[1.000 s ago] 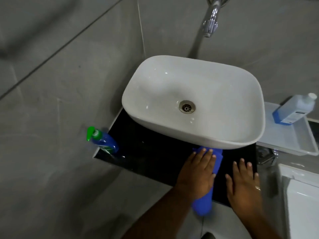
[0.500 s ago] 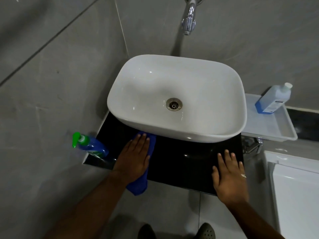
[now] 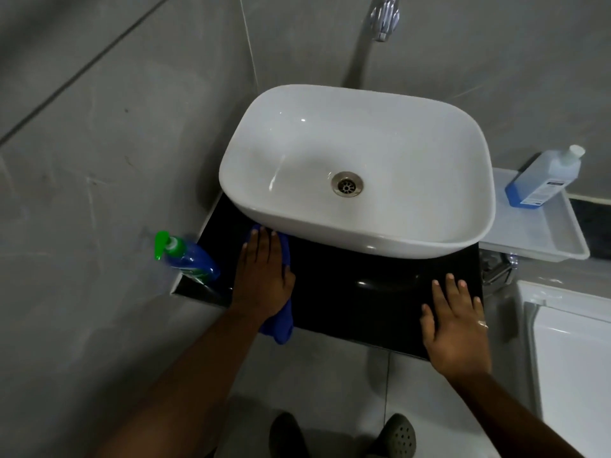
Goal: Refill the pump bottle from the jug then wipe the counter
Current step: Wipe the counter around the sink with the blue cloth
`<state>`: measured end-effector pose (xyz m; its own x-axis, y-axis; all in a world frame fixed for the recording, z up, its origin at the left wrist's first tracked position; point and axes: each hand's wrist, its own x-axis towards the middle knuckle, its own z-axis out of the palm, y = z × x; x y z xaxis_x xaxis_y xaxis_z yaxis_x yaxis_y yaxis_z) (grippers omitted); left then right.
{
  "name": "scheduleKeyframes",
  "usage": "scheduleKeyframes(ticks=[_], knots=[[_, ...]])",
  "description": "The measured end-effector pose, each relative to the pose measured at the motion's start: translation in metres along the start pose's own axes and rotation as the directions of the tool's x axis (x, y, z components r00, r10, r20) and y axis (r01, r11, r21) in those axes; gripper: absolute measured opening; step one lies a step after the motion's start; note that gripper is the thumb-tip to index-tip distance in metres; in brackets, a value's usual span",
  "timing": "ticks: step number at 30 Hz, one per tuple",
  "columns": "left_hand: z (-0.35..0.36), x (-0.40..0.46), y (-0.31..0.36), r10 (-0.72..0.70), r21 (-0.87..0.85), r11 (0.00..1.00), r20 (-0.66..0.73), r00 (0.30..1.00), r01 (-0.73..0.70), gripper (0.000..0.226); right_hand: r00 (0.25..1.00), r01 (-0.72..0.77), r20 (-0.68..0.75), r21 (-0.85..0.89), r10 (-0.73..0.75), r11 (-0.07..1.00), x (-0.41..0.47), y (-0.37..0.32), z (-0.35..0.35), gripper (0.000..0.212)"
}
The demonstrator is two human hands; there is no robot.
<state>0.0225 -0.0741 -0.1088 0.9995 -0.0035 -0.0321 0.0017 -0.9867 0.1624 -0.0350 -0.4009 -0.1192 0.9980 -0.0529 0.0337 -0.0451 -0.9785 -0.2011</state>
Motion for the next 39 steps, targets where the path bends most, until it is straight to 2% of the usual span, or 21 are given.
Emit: scheduleKeyframes(ticks=[2,7,15,21,26,29,31,33,39], knots=[[0.001,-0.003,0.000,-0.041,-0.039,0.998,-0.022,0.999,0.040,0.072,1.000,0.005,0.000,-0.012,-0.005,1.000,0.000,0.002,0.002,0.059],[0.003,-0.026,0.013,-0.252,-0.102,0.963,-0.009,0.968,0.250,0.071,1.000,0.006,-0.002,-0.023,-0.006,1.000,0.002,0.003,0.004,0.059],[0.003,-0.025,0.011,-0.295,-0.132,0.946,0.025,0.955,0.295,0.074,1.000,-0.006,0.013,-0.062,0.007,0.998,0.000,0.008,0.009,0.057],[0.003,0.016,0.003,-0.187,-0.059,0.980,0.030,0.982,0.188,0.068,1.000,0.004,0.015,-0.076,-0.003,0.997,0.000,0.008,0.008,0.057],[0.004,-0.029,0.006,-0.076,-0.007,0.997,0.035,0.996,0.077,0.068,1.000,-0.006,0.014,-0.045,0.007,0.999,-0.001,0.001,0.000,0.058],[0.006,-0.053,-0.001,0.080,0.030,0.996,0.119,0.990,-0.084,0.068,1.000,-0.012,0.020,-0.047,0.013,0.999,-0.002,-0.002,-0.005,0.057],[0.003,-0.045,-0.016,0.216,0.034,0.975,0.116,0.969,-0.221,0.067,1.000,-0.006,0.028,-0.053,0.008,0.999,-0.002,-0.002,-0.005,0.057],[-0.001,-0.027,-0.025,0.265,0.035,0.962,0.101,0.959,-0.270,0.068,1.000,-0.005,0.030,-0.055,0.007,0.998,-0.001,-0.002,-0.004,0.056],[0.006,0.000,-0.015,-0.030,-0.042,0.999,0.033,0.999,0.031,0.075,0.999,-0.017,0.030,-0.043,0.018,0.999,-0.002,0.000,-0.002,0.058]])
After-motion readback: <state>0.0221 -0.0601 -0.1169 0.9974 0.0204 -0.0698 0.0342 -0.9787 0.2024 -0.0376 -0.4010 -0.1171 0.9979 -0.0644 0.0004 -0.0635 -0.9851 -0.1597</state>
